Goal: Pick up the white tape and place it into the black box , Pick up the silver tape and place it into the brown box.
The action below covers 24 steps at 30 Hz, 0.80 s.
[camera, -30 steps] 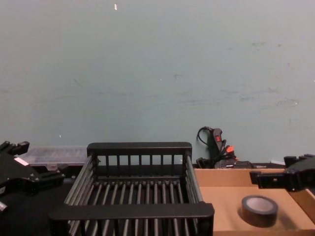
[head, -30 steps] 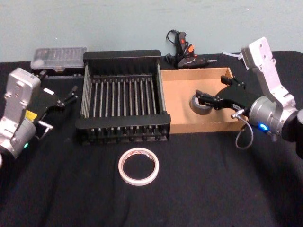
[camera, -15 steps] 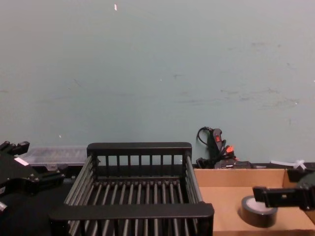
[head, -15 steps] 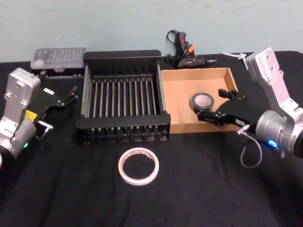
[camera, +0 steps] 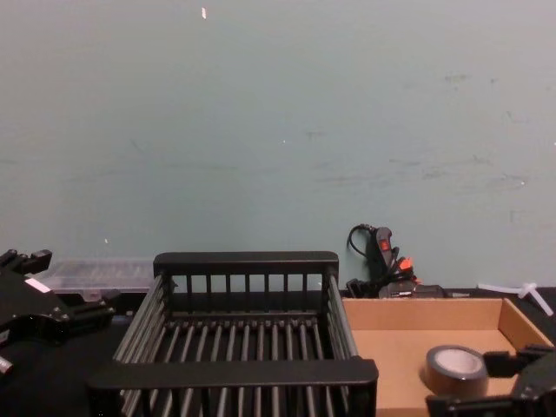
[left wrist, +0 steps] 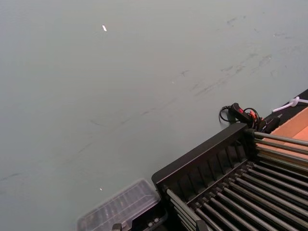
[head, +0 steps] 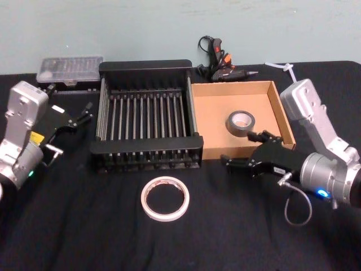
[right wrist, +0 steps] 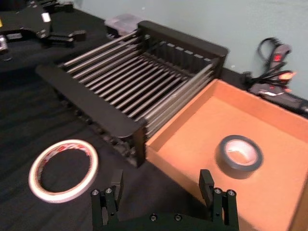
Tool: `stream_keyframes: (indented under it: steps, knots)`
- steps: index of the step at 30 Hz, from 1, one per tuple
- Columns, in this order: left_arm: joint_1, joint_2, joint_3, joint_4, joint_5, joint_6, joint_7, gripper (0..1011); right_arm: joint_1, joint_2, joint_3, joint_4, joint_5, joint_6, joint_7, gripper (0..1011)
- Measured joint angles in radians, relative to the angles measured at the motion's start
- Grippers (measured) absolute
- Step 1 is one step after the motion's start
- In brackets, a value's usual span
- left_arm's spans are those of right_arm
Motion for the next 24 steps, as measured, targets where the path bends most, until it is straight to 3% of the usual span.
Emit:
stream_keyframes:
  steps: [24]
  knots:
    - [0.0,0.0,0.0,0.0,0.0,0.0,0.0,1002,0.108,-0.014,-0.153,0.063,0.016,0.028,0.026,1002]
